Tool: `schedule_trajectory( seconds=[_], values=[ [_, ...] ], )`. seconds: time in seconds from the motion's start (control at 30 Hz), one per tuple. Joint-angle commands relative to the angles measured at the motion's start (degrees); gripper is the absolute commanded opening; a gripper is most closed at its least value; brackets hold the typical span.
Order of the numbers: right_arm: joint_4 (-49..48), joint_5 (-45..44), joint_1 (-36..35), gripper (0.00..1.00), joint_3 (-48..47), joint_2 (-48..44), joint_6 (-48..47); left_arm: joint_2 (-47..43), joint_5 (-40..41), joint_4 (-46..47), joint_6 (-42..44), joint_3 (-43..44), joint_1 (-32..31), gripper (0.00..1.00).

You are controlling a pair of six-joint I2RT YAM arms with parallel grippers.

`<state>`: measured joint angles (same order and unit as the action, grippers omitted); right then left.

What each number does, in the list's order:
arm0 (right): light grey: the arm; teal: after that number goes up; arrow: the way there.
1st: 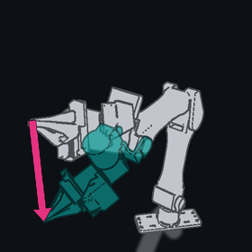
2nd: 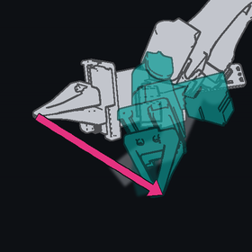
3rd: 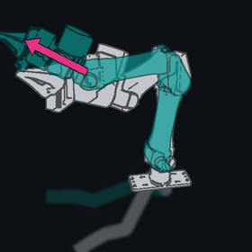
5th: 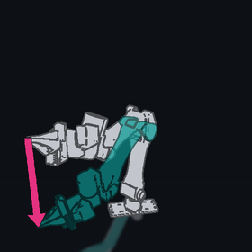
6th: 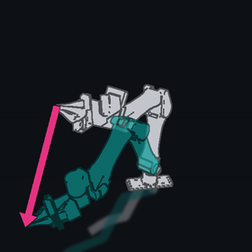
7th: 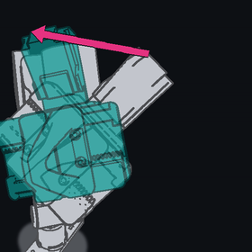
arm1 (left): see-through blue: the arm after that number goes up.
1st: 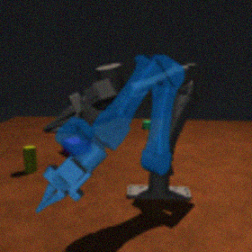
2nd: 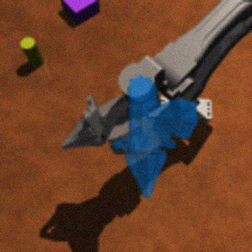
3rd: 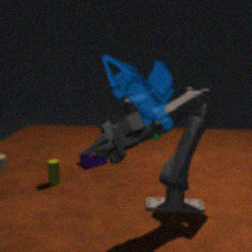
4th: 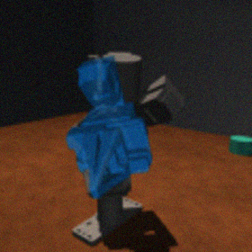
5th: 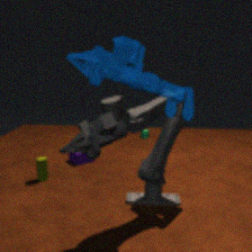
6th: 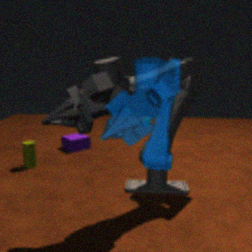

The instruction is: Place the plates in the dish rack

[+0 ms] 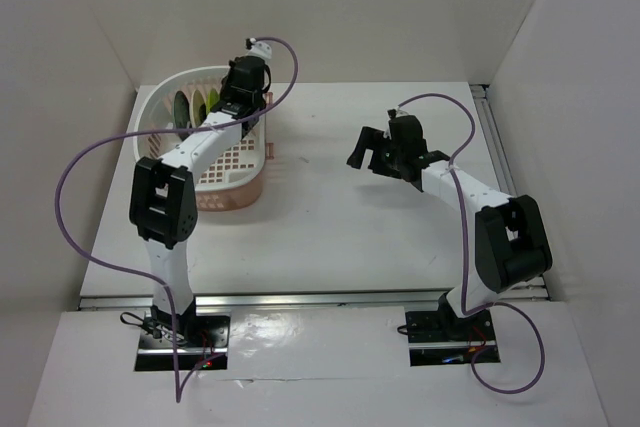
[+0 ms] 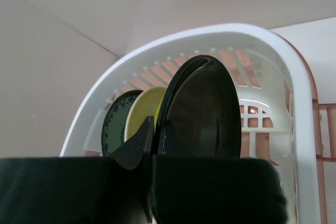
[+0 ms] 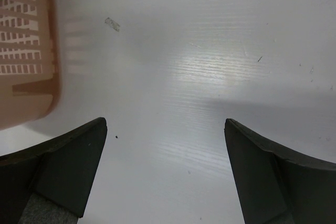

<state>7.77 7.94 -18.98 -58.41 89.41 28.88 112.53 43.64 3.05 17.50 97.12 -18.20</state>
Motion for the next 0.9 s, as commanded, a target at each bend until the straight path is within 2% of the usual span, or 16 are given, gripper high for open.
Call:
schedule_trajectory(
  seconds=[0.0,0.87],
  values=[
    [-1.6,0.4,-0.1,1.00,-1.6,0.6,-0.5,1.6,0.4,3.3,-2.4,1.6,0.6,0.00],
    [-2.1,3.6,-0.1,1.00,-2.8,2.7,-0.5,7.1,0.3,2.5,-4.4,1.0,1.1,0.00]
  ],
)
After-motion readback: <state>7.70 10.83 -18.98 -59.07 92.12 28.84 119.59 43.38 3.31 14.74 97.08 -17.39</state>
